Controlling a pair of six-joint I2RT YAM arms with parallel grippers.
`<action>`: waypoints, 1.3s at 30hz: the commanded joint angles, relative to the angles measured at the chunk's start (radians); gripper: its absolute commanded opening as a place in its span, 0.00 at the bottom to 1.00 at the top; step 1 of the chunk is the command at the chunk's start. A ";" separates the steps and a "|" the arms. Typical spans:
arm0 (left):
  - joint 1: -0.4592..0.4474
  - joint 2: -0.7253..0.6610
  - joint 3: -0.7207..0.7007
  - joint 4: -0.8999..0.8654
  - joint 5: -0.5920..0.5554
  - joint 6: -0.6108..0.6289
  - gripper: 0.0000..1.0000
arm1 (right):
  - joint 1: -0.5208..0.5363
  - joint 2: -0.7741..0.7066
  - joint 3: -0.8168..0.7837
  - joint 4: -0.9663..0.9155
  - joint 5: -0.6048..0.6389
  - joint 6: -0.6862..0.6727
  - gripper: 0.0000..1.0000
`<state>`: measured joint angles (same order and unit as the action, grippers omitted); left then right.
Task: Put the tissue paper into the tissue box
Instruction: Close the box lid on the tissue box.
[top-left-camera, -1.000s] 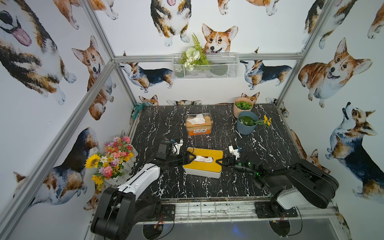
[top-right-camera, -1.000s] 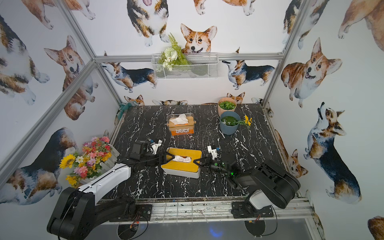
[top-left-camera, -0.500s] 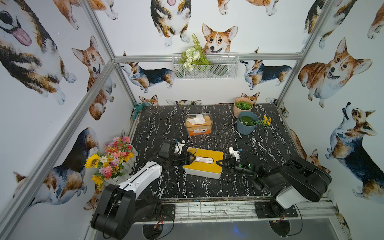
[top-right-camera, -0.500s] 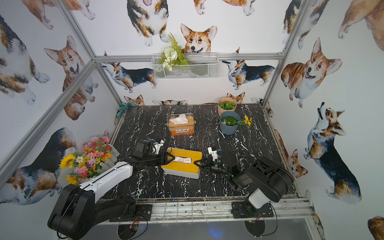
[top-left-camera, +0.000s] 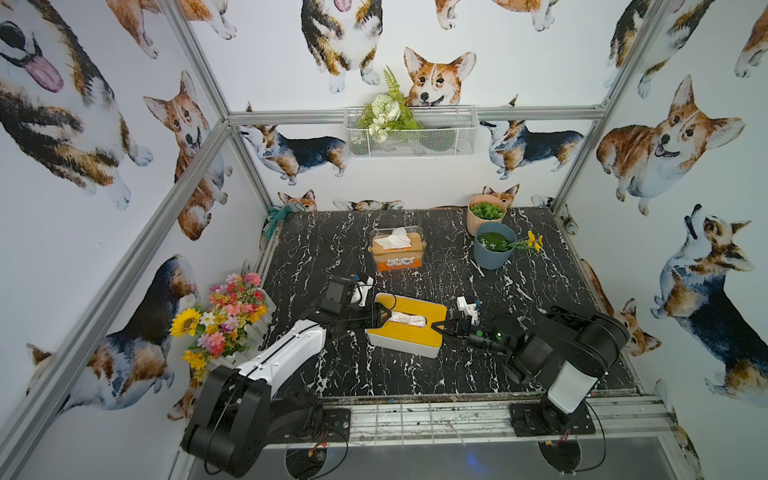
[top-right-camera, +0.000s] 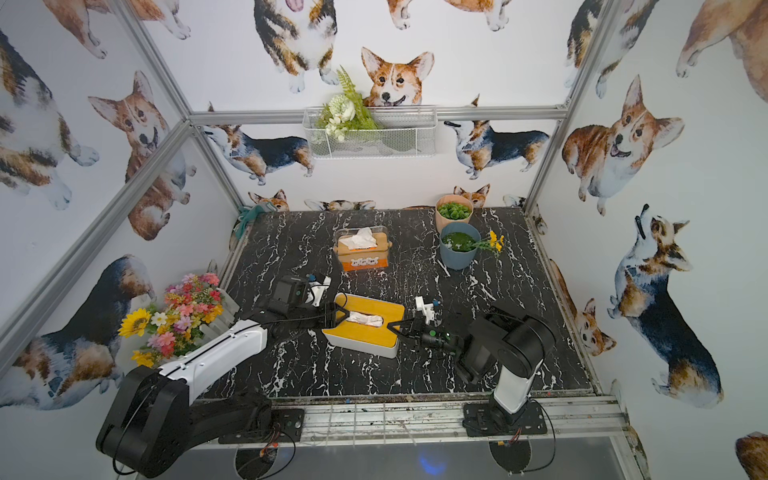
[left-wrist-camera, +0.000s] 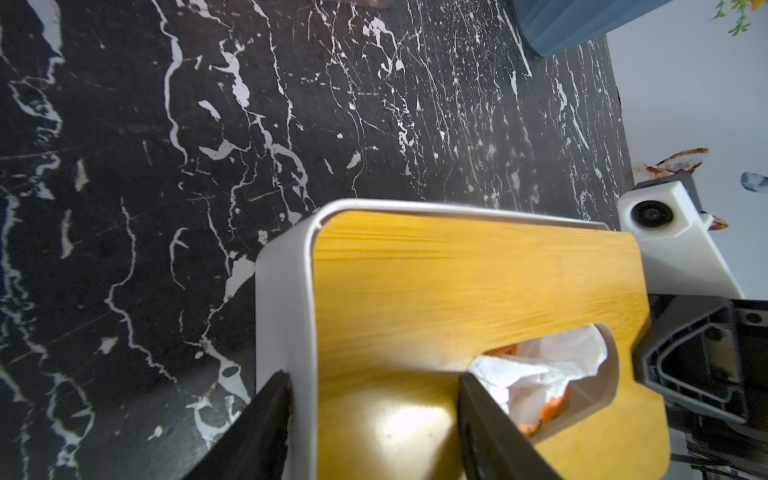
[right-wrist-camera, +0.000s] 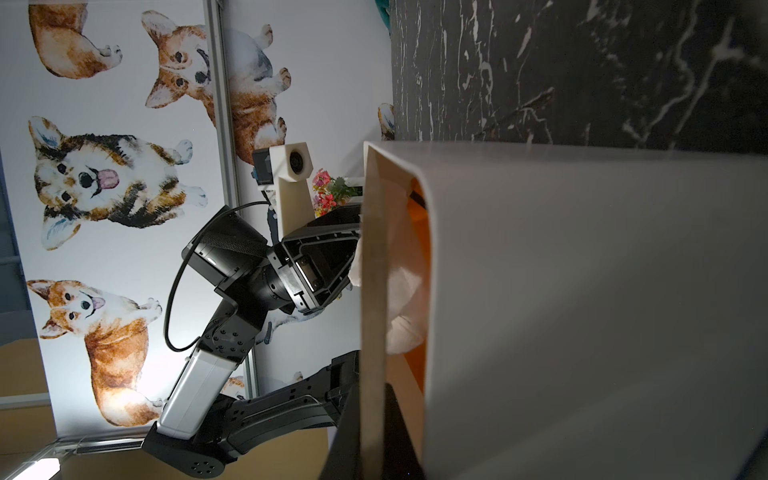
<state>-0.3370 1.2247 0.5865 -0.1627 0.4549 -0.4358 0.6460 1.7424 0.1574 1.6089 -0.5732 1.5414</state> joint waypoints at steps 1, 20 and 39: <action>-0.005 0.000 -0.004 -0.045 0.055 -0.035 0.47 | 0.007 0.032 -0.005 0.037 -0.050 0.051 0.02; -0.006 -0.014 -0.004 -0.056 0.001 -0.032 0.39 | 0.006 0.006 -0.004 -0.016 -0.054 0.030 0.29; -0.004 -0.042 0.007 -0.073 -0.045 -0.023 0.35 | -0.083 -0.377 0.031 -0.647 -0.085 -0.209 0.40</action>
<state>-0.3424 1.1828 0.5865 -0.1921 0.3962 -0.4309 0.5766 1.4063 0.1860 1.1542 -0.6540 1.4055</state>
